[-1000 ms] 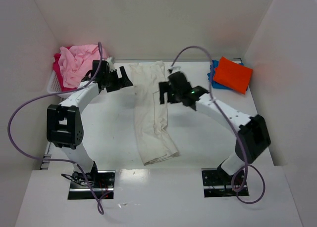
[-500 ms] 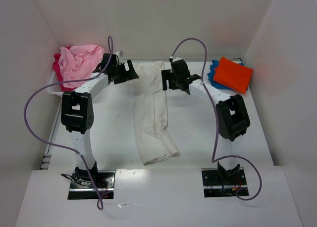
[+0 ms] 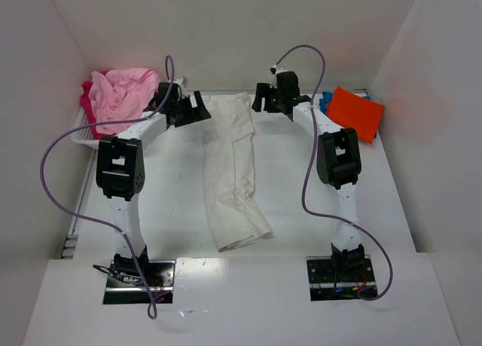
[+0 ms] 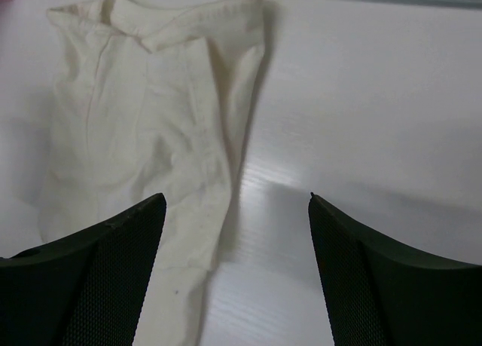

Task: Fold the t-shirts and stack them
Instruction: Rotate the tshirt 90 degrees, then grab the bottom of the folded rectangular tshirt with both arms

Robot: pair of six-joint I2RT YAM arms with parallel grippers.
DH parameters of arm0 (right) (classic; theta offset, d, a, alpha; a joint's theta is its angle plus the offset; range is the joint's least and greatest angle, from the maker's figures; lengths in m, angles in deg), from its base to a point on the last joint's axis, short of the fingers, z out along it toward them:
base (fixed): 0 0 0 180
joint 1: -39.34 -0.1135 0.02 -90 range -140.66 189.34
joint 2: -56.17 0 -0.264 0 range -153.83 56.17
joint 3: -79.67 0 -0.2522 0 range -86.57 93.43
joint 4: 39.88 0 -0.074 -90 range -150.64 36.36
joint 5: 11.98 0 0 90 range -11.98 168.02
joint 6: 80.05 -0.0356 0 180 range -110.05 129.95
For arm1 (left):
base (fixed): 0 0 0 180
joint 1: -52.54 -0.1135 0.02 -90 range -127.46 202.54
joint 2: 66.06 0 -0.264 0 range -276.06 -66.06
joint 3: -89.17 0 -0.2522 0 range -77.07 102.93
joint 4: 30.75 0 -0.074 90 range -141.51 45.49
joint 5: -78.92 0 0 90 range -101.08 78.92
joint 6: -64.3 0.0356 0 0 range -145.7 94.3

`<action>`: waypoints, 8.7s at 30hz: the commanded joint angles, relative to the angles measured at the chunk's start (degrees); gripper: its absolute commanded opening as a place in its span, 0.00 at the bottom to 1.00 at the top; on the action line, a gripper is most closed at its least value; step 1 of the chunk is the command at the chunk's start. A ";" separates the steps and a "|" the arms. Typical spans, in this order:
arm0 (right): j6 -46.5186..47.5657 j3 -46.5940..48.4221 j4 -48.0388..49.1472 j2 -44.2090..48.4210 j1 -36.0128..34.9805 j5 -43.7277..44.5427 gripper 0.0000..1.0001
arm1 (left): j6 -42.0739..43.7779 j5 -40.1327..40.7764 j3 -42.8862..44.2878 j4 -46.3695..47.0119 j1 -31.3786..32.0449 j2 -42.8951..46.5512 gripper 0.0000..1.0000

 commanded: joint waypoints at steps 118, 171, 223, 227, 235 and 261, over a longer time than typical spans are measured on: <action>1.81 37.47 -21.39 -26.91 2.07 0.97 0.03 | 7.48 -13.82 1.63 0.33 -4.54 -1.28 0.99; -29.98 -74.39 -5.39 68.02 -20.36 -4.08 0.93 | -14.13 -3.68 -48.54 -17.95 23.79 49.78 0.99; -50.81 -93.27 4.89 75.75 -38.85 0.40 0.11 | -19.94 -3.36 -60.69 -13.65 27.23 48.91 0.86; -51.01 -93.98 4.28 76.46 -38.85 0.22 0.11 | -20.39 -3.36 -61.83 -13.26 27.37 48.91 0.83; -49.97 -93.45 4.28 75.03 -38.85 0.66 0.11 | -24.35 -4.42 -65.19 -12.59 29.03 50.75 0.81; -48.64 -92.40 5.42 72.68 -38.85 2.07 0.11 | -41.08 7.36 -69.02 -11.89 36.16 55.68 0.68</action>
